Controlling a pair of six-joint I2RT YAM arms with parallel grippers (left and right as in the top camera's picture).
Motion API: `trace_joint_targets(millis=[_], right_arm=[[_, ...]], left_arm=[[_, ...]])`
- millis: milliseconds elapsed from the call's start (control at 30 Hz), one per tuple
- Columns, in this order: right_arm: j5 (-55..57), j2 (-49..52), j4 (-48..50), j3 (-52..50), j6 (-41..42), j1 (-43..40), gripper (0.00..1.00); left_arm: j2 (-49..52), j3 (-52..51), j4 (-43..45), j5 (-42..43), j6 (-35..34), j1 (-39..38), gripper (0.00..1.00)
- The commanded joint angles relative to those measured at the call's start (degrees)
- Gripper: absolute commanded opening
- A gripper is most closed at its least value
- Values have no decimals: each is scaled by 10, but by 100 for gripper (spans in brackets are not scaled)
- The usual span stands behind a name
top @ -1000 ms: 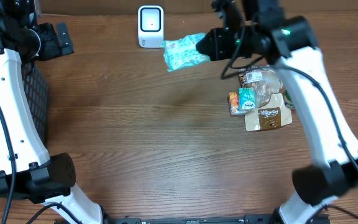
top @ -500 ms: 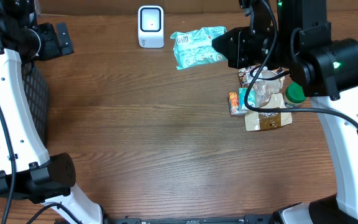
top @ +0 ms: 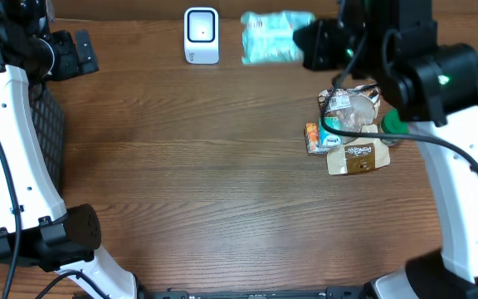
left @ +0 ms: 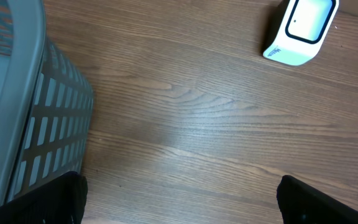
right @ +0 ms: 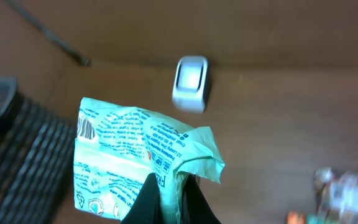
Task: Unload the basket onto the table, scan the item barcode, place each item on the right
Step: 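Hold the large teal pack in front of the white scanner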
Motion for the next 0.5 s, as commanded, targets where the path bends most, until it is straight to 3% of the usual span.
trace_joint_targets(millis=[0, 167, 367, 467], right_arm=[[162, 49, 54, 27, -63, 40, 4], [346, 147, 216, 27, -218, 93, 4], [389, 275, 413, 27, -635, 117, 4], [389, 325, 507, 27, -743, 118, 4]], left_arm=[[-7, 5, 1, 6, 9, -1, 100], [-7, 5, 1, 7, 9, -1, 99], [-7, 5, 1, 7, 9, -1, 100], [-7, 5, 1, 7, 9, -1, 100]])
